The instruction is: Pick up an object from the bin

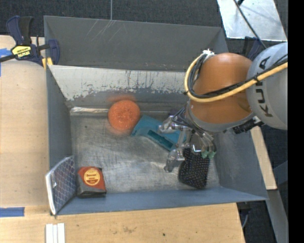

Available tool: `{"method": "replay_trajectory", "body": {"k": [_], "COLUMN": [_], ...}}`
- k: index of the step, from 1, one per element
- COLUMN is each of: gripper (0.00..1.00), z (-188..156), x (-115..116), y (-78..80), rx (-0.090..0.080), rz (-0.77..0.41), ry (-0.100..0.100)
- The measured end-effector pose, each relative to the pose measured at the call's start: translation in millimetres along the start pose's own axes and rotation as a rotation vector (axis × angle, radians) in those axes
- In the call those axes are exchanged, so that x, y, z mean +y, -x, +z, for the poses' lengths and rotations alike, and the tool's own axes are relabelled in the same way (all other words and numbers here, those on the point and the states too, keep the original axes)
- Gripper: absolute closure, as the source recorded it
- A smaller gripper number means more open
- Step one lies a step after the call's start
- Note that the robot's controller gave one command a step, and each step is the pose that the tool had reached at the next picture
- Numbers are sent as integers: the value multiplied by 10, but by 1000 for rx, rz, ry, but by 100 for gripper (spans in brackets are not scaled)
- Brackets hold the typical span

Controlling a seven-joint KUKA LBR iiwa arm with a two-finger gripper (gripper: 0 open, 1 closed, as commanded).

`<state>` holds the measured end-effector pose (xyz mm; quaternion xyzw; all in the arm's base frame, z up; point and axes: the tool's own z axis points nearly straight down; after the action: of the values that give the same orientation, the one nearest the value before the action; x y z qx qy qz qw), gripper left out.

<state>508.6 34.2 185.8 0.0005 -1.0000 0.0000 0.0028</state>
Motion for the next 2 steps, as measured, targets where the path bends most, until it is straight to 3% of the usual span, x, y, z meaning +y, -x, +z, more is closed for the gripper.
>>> {"method": "replay_trajectory", "body": {"k": [1, 2], "gripper": [0, 0], "z": [-40, 82], "x": [-2, 58], "y": [18, 346], "rx": [-8, -11], "rz": [1, -92], "ry": [0, -1]}}
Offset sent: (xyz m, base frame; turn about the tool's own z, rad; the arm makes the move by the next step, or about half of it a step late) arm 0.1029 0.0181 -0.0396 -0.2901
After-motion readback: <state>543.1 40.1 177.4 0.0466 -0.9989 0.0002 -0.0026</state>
